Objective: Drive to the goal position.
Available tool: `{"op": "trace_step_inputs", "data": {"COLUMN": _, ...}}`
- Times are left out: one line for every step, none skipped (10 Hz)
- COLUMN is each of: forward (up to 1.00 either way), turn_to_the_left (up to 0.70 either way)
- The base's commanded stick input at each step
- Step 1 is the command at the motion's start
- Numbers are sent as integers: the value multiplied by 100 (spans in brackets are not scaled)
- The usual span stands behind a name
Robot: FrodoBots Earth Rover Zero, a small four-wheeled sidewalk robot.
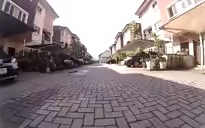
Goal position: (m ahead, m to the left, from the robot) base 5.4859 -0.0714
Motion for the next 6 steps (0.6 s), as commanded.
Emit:
{"op": "trace_step_inputs", "data": {"forward": 69, "turn_to_the_left": 3}}
{"op": "trace_step_inputs", "data": {"forward": 69, "turn_to_the_left": 3}}
{"op": "trace_step_inputs", "data": {"forward": 69, "turn_to_the_left": 3}}
{"op": "trace_step_inputs", "data": {"forward": 69, "turn_to_the_left": 3}}
{"op": "trace_step_inputs", "data": {"forward": 69, "turn_to_the_left": 3}}
{"op": "trace_step_inputs", "data": {"forward": 69, "turn_to_the_left": 3}}
